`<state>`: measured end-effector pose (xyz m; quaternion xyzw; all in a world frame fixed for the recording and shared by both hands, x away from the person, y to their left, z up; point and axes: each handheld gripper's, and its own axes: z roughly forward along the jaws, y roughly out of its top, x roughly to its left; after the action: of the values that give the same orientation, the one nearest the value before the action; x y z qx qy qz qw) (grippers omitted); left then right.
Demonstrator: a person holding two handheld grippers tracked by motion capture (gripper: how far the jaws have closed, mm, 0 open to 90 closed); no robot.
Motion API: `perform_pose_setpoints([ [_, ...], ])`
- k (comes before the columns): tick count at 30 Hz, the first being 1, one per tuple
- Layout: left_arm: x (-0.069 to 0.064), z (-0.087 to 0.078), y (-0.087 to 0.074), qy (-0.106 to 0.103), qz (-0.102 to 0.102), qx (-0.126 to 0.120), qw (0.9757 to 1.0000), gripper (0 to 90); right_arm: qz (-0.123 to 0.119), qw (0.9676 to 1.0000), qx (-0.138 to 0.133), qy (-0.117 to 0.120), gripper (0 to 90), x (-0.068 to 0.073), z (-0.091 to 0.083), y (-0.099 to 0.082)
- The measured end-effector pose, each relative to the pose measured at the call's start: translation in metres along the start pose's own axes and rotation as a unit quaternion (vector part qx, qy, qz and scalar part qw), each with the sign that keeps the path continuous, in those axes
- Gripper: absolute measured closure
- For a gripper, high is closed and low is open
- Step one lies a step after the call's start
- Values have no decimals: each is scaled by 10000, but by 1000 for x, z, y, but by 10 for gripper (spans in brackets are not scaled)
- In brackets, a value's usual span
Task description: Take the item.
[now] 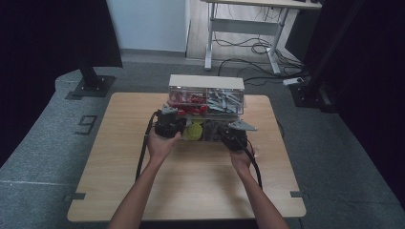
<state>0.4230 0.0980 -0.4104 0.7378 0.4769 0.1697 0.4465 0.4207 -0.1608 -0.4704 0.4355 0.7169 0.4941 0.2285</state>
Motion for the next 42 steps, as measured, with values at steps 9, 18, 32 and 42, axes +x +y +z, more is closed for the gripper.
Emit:
perform_pose_setpoints([
  [9, -1, 0, 0, 0, -6, -2, 10000, 887, 17, 9999, -115, 99, 889, 0, -14, 4],
  [18, 0, 0, 0, -10, -9, 10, 10000, 887, 19, 9997, -168, 155, 888, 0, -22, 5],
  [32, -1, 0, 0, 2, -8, 12, 10000, 886, 20, 9995, -244, 186, 888, -3, -34, 6],
  [42, -2, 1, 0, -6, -2, 14, 10000, 886, 59, 9995, -287, 152, 888, -9, -42, 4],
])
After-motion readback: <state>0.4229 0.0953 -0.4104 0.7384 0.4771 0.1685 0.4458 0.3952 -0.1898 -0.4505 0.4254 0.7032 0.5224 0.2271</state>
